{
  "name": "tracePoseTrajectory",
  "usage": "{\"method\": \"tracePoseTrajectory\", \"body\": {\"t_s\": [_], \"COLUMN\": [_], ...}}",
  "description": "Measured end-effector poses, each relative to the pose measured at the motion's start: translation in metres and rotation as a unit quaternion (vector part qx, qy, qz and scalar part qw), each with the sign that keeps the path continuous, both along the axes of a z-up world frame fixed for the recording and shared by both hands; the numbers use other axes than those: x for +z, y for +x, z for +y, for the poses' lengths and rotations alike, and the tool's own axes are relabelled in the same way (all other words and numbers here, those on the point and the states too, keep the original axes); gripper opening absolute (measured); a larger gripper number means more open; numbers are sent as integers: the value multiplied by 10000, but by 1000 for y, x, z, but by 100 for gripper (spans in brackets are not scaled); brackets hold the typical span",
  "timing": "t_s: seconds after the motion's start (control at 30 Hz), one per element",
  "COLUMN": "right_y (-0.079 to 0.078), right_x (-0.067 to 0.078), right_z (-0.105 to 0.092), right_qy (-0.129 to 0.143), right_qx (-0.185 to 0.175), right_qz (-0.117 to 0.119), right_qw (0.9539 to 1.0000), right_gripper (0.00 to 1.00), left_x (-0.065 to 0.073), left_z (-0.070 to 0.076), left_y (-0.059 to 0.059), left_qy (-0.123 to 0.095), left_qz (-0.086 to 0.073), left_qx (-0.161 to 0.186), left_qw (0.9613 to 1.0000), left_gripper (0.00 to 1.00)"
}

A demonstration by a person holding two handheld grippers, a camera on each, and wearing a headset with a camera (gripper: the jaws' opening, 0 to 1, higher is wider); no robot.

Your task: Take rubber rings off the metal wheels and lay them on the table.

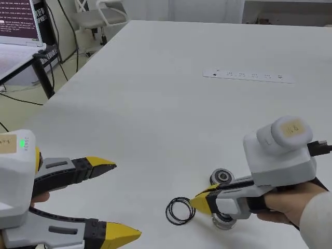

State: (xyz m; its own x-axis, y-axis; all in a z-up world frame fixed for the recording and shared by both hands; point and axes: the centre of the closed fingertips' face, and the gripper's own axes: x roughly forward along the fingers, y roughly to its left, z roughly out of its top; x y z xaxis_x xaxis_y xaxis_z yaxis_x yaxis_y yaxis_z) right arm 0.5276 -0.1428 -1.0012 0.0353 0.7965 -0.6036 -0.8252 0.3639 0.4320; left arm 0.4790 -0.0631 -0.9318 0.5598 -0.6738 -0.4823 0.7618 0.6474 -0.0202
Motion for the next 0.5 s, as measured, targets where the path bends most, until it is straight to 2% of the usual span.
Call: {"method": "tracePoseTrajectory", "body": {"t_s": [0.2,0.5], "right_y": [12,25], "right_x": [11,28], "right_z": [-4,-8], "right_qy": [147,385], "right_qx": [-194,-360], "right_qz": [-103,-325], "right_qw": [9997,9981], "right_gripper": [5,5], "left_x": [2,23], "left_z": [2,1], "left_y": [0,6], "left_qy": [103,199], "left_qz": [-38,-267], "left_qx": [-35,-168], "left_qw": [9999,9993], "left_gripper": [72,73]}}
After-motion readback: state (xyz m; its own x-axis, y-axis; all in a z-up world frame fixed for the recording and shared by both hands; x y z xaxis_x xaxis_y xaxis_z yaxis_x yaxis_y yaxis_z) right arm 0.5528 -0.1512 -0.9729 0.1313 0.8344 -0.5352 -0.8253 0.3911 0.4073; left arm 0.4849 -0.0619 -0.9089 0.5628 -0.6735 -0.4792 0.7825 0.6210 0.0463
